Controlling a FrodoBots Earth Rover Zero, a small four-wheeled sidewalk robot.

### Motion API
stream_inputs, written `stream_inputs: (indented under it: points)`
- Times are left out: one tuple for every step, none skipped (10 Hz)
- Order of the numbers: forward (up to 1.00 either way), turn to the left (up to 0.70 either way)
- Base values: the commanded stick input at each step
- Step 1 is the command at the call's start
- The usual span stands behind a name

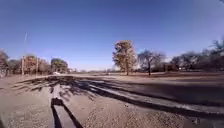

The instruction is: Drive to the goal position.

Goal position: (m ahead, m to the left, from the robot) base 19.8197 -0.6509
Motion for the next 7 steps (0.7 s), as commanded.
stream_inputs:
  points:
    - [0.5, -0.21]
    - [0.5, -0.33]
    - [0.5, -0.45]
    - [0.5, -0.37]
    - [0.5, -0.14]
    - [0.5, -0.07]
    - [0.5, -0.05]
